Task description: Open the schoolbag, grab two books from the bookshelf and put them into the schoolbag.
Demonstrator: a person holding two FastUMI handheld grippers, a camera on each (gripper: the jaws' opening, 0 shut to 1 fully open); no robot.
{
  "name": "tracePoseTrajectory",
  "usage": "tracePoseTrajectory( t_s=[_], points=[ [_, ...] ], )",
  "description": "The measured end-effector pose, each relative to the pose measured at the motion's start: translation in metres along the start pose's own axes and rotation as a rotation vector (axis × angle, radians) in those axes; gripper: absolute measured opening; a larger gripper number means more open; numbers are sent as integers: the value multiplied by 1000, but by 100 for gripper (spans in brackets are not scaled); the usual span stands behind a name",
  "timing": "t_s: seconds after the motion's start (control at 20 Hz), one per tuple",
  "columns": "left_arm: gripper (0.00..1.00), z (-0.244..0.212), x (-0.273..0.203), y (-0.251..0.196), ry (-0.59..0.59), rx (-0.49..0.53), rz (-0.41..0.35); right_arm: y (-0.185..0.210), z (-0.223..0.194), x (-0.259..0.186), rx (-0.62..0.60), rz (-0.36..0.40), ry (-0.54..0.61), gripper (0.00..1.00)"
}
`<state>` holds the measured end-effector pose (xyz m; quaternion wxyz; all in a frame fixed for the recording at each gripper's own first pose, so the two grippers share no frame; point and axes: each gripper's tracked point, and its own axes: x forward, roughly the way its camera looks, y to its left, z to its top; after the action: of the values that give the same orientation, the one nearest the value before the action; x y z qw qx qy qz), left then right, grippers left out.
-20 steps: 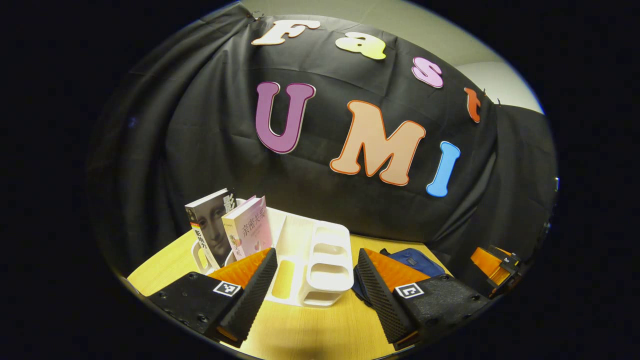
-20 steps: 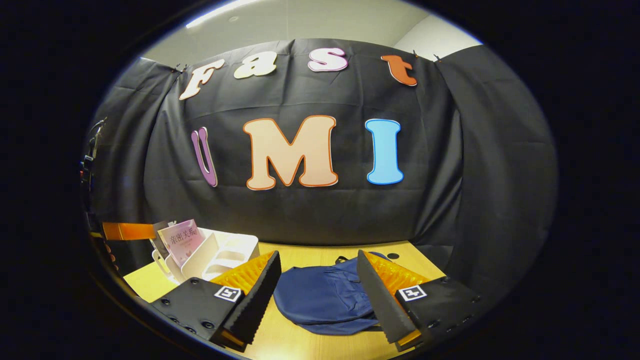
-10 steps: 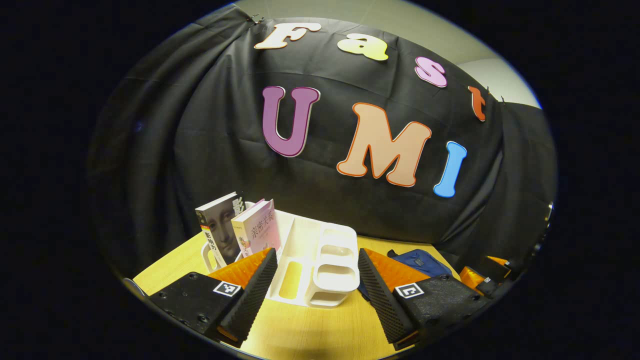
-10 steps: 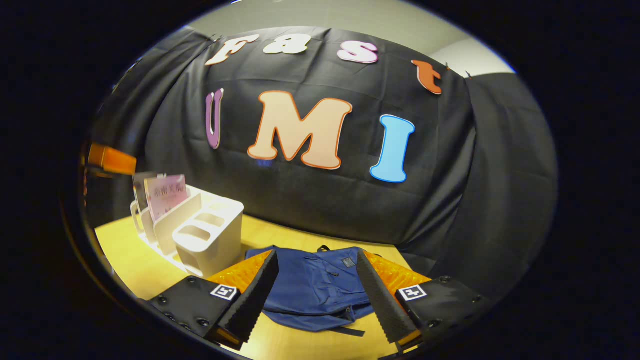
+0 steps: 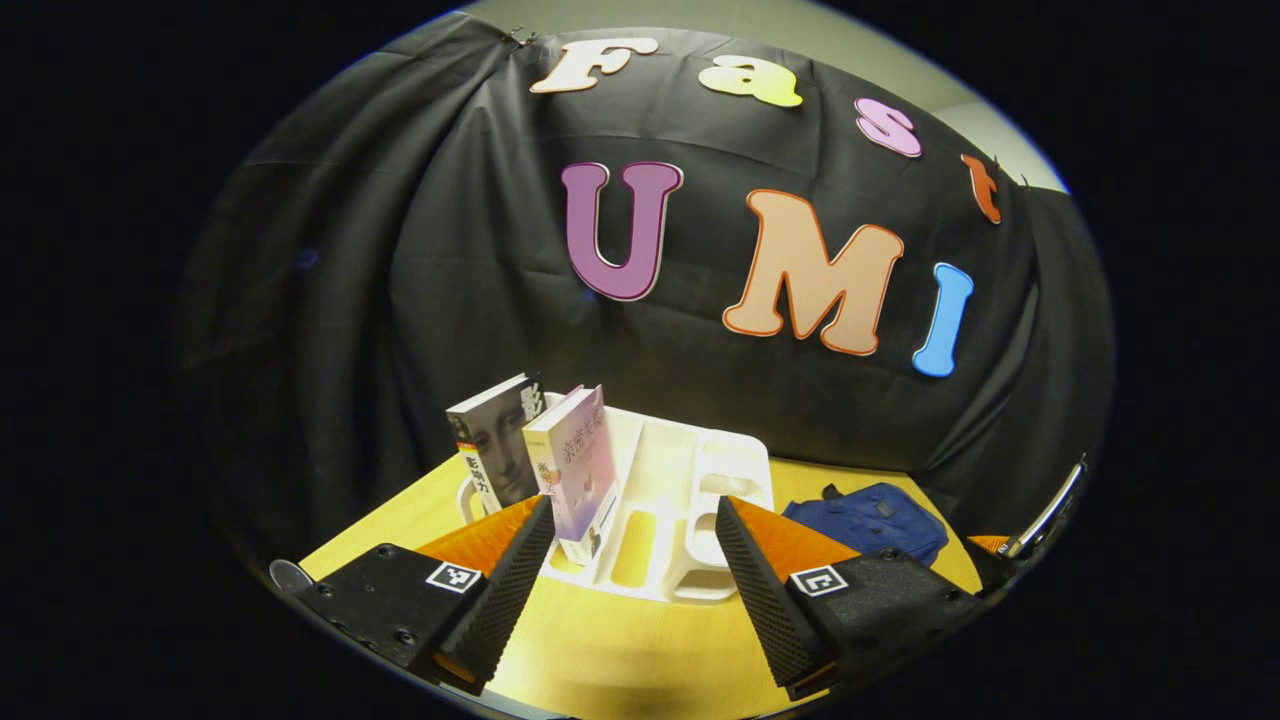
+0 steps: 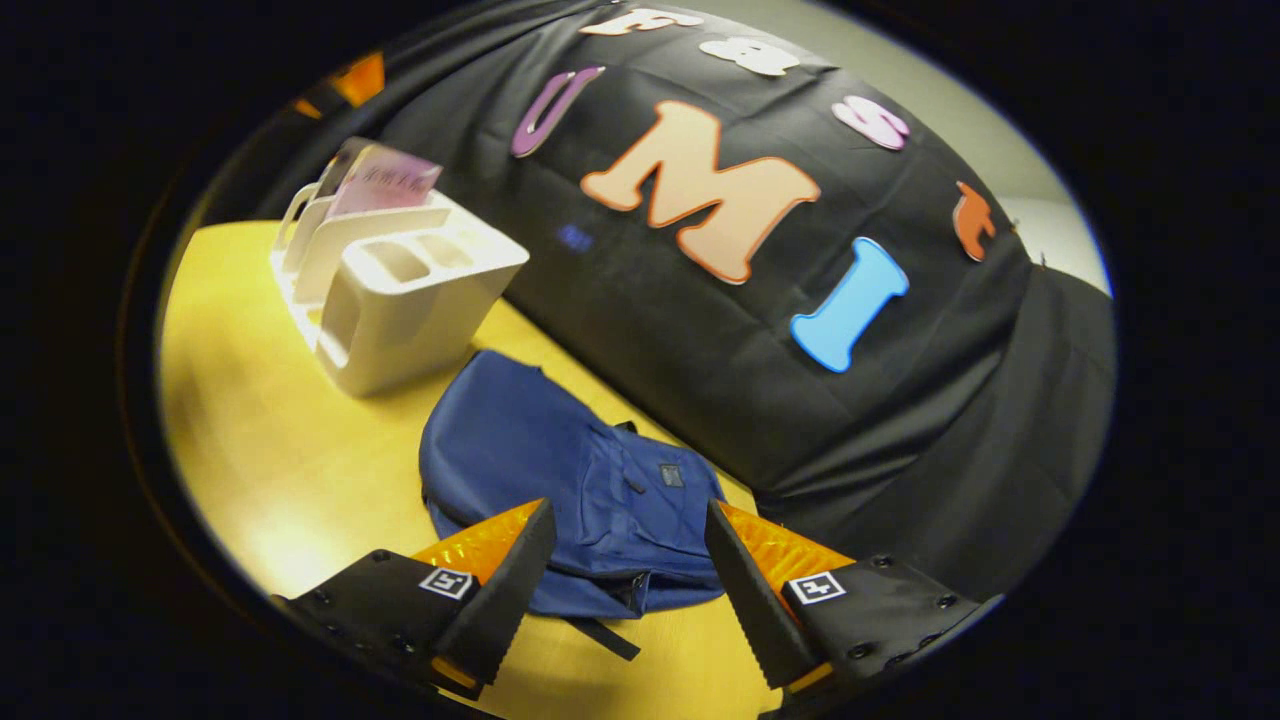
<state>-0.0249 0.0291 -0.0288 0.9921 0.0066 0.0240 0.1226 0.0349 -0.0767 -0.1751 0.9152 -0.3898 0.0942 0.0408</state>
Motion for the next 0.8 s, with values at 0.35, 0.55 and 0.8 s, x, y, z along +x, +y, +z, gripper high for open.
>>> tracePoseTrajectory(
  t_s=[0.35, 0.55, 0.8],
  points=[
    [96, -14, 0, 14, 46, -2, 49, 40, -31, 28, -265, 81, 33, 97],
    [96, -15, 0, 24, 51, -1, 77, 59, -49, 44, -405, 119, 66, 97],
    [96, -6, 3, 29, 33, -26, 84, 66, -43, 60, -511, 94, 40, 89]
  ],
)
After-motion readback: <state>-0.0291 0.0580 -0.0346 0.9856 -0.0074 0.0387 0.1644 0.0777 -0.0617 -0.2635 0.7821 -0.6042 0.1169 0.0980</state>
